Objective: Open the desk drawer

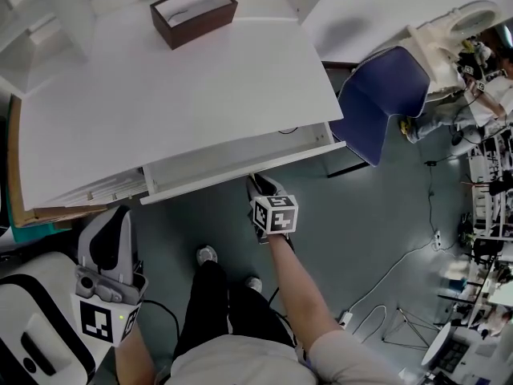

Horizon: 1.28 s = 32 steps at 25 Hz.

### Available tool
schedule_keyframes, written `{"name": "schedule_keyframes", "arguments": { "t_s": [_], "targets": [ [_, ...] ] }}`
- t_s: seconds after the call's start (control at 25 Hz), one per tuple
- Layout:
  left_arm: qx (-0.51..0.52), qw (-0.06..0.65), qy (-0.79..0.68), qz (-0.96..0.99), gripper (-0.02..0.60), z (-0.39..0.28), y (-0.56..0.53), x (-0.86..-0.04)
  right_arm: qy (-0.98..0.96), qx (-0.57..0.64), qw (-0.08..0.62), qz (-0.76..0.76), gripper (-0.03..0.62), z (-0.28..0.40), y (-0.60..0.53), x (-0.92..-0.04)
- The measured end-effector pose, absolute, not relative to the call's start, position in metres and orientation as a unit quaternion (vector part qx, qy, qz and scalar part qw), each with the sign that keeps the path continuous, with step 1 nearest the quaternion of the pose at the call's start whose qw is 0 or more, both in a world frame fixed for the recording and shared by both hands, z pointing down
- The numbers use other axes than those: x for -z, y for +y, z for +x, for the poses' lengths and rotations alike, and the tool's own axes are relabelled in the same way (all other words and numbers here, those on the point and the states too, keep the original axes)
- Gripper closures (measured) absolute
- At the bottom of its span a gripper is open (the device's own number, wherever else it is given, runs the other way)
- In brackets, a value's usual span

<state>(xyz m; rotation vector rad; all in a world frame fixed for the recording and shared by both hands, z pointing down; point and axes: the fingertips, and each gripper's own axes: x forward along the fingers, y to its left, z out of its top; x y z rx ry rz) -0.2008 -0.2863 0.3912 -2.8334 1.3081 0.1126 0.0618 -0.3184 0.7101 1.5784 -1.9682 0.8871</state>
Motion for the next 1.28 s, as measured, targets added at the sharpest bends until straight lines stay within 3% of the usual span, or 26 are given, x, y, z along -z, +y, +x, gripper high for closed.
{"name": "schedule_keyframes", "arguments": {
  "t_s": [1.28],
  "targets": [
    [-0.058,0.019,0.424,-0.904,0.575,-0.182,-0.251,-0.368,-0.711,-0.331,0.245,0.570,0.526,0.071,-0.237,-0.708]
  ]
}}
